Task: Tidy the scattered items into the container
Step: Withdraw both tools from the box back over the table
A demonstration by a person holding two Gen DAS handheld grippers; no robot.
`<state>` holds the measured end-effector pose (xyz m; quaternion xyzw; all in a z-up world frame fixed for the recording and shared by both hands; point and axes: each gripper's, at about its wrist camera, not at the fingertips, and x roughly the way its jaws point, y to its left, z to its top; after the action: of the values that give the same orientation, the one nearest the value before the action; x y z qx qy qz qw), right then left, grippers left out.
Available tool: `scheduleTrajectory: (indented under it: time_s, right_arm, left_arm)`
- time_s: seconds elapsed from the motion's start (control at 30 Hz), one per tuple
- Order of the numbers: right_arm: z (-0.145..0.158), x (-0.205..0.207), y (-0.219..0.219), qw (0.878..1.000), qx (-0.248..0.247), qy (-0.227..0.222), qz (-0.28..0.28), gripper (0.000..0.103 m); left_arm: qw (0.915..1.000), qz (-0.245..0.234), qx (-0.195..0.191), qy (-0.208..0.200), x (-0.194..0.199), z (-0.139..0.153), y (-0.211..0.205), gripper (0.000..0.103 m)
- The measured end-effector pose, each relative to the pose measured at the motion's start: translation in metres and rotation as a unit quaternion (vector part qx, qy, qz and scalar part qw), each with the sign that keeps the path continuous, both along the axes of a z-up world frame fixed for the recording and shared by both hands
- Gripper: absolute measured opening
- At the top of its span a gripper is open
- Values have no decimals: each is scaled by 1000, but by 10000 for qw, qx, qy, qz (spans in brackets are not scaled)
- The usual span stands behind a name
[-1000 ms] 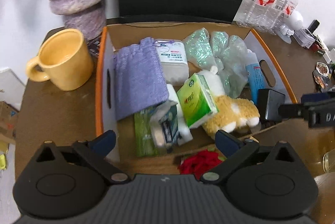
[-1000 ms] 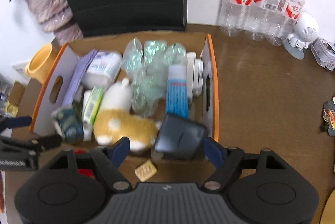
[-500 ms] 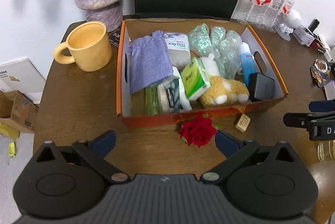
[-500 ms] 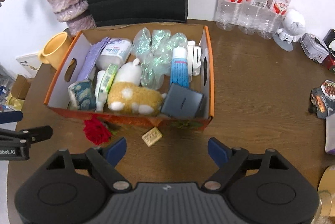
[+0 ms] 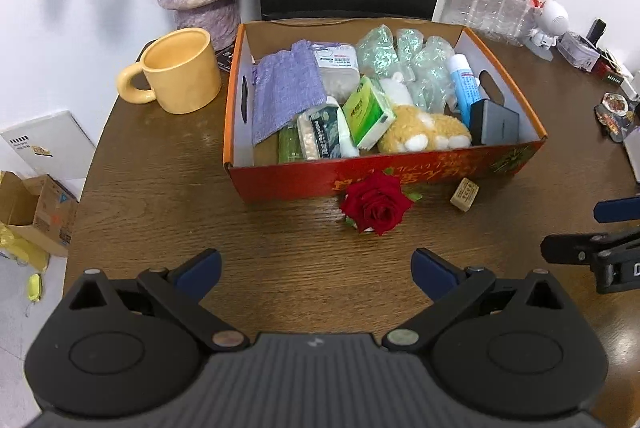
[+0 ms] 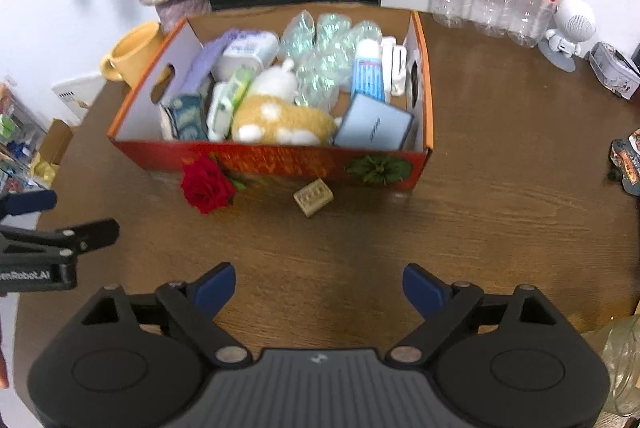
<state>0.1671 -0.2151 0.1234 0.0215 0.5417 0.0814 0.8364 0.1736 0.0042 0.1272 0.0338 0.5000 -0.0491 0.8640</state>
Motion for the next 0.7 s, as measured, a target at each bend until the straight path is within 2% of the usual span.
scheduleTrajectory:
  time_s: [0.23, 0.33, 0.47, 0.53, 0.63, 0.7]
  right_arm:
    - [-29, -29, 0, 9990, 144, -415, -108, 91]
    - [-42, -59, -2, 9952, 274, -931, -157, 91]
    - [-64, -104, 2, 9843, -17, -1722, -393, 91]
    - [-75, -124, 4, 9776, -148, -2032, -521, 91]
    - [-86, -153, 4, 9666, -68, -2495, -585, 91]
    - [-97, -169, 7, 9612, -30, -2672, -682, 94]
  left_arm:
    - [9974, 301, -277, -601, -53, -35, 5, 103]
    - [9946, 429, -396, -857, -76, -50, 8, 103]
    - [9894, 600, -553, -1198, -106, -70, 11, 103]
    - [9847, 606, -592, -1521, -127, -80, 10, 103]
    - [9802, 404, -536, -1862, -155, -93, 9, 103]
    - [9794, 407, -395, -1939, -169, -102, 6, 103]
